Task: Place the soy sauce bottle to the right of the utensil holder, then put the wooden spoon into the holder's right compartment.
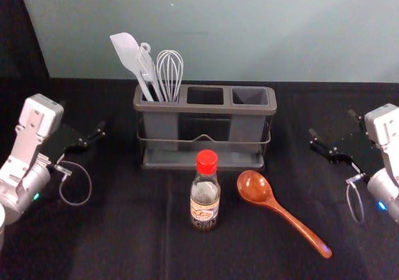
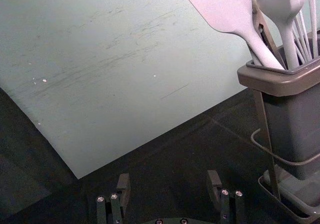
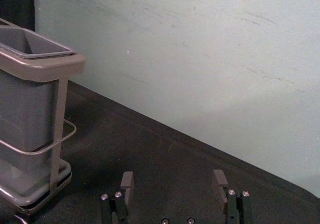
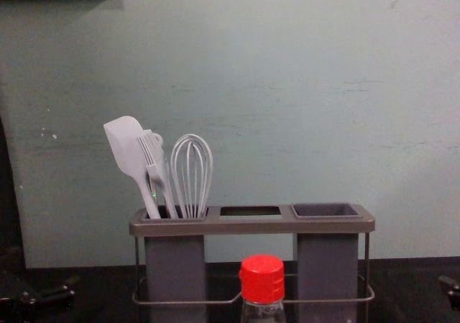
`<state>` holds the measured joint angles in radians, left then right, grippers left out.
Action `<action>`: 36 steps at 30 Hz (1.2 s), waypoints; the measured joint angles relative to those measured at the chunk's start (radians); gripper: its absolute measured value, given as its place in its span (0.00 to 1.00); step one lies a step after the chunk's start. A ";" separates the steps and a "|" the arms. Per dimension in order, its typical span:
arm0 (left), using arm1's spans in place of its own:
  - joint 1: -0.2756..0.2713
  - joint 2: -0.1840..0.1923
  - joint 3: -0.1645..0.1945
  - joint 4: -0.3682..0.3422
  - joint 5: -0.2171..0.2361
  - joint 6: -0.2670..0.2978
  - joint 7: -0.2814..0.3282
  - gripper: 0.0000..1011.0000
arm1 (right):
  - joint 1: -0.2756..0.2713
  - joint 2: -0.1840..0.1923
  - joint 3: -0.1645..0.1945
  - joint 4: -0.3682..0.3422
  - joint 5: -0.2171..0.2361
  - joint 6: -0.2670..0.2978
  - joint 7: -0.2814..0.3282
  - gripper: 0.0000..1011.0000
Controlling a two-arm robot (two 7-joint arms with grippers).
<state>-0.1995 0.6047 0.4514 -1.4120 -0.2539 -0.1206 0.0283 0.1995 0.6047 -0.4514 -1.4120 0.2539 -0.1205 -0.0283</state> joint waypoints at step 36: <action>0.000 0.000 0.000 0.000 0.000 0.000 0.000 0.99 | 0.000 0.000 0.000 0.000 0.000 0.000 0.000 0.99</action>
<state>-0.1995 0.6047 0.4514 -1.4120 -0.2539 -0.1205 0.0283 0.1995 0.6047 -0.4514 -1.4120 0.2539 -0.1205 -0.0283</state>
